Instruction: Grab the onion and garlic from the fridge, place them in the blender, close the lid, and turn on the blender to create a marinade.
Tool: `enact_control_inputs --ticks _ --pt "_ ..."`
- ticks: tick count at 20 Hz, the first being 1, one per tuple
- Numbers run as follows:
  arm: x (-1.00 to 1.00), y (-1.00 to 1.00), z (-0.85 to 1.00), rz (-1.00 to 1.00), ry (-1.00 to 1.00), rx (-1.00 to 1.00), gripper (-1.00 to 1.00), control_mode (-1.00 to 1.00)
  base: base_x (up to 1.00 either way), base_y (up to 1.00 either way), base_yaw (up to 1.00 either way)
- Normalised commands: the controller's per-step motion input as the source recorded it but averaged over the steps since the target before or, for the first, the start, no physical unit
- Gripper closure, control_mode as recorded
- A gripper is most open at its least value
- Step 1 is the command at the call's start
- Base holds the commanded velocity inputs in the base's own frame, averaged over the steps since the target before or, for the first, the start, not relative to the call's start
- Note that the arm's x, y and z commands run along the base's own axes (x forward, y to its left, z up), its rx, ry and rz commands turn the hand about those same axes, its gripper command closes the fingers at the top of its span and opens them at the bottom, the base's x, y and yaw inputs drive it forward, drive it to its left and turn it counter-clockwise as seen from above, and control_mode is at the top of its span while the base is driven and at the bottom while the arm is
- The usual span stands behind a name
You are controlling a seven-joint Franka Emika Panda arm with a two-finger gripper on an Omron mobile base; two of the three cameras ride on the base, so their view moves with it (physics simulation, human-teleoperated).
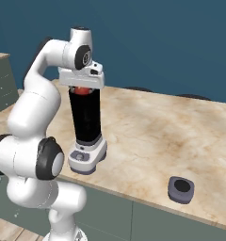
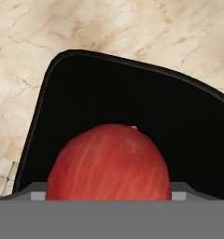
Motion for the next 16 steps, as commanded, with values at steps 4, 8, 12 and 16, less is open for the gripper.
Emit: enact_control_inputs --ticks 4,8,12,16 --pt "0.03 -0.02 -0.38 0.0 0.06 -0.01 1.0 -1.0 0.0 0.0 0.0" --pt "-0.07 0.0 -0.35 0.0 0.0 -0.02 -1.0 -1.0 0.0 0.0 0.0" --pt "0.0 0.0 -0.15 0.0 0.01 0.0 -1.0 -1.0 0.0 0.0 0.0" --pt "0.01 0.0 -0.03 0.0 0.01 0.0 -1.0 -1.0 0.0 0.0 0.0"
